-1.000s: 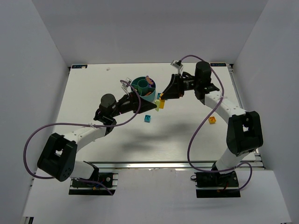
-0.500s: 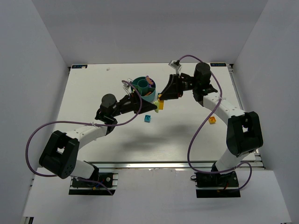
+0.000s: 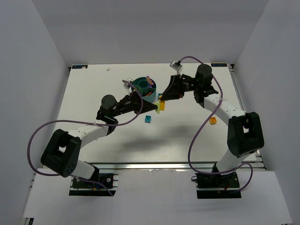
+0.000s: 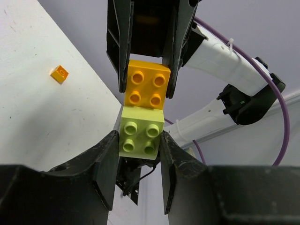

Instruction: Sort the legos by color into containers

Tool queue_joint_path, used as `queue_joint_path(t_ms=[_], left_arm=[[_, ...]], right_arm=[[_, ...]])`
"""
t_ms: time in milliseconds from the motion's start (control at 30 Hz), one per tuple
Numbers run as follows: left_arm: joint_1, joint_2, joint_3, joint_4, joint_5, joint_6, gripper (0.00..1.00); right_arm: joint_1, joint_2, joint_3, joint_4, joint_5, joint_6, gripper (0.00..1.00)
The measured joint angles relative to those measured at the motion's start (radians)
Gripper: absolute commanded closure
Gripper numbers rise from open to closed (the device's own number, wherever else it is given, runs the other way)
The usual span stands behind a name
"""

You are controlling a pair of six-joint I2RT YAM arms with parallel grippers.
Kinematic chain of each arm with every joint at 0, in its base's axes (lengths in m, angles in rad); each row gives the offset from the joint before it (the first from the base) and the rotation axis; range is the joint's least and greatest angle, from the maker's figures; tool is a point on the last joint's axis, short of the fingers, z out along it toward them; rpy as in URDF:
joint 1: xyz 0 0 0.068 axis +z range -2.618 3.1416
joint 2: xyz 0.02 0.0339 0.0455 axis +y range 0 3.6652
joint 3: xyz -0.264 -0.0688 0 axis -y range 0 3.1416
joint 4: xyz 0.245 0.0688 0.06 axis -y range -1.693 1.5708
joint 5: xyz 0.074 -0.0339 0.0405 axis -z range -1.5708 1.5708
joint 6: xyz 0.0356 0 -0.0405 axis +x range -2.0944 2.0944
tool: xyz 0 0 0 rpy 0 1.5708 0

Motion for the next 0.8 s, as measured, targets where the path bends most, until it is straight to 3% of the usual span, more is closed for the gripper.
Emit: queue_joint_path(t_ms=[67, 133, 300, 433, 600, 800], left_arm=[[0.000, 0.007, 0.000, 0.020, 0.005, -0.011, 0.92], [0.000, 0.009, -0.001, 0.032, 0.008, -0.019, 0.99], [0.023, 0.006, -0.002, 0.027, 0.016, -0.019, 1.00], [0.120, -0.033, -0.018, -0.019, 0.029, -0.014, 1.00], [0.288, -0.084, -0.002, -0.160, 0.033, 0.058, 1.00], [0.332, -0.033, 0.160, -0.484, -0.104, 0.328, 1.00]], right_arm=[[0.000, 0.000, 0.000, 0.018, 0.000, 0.019, 1.00], [0.000, 0.000, -0.001, 0.032, -0.002, 0.032, 1.00], [-0.010, 0.000, -0.013, 0.057, 0.001, 0.043, 1.00], [-0.048, 0.000, -0.018, 0.025, -0.003, -0.026, 1.00], [-0.126, -0.003, -0.001, -0.223, 0.006, -0.283, 1.00], [-0.136, -0.012, 0.069, -0.560, 0.058, -0.612, 1.00]])
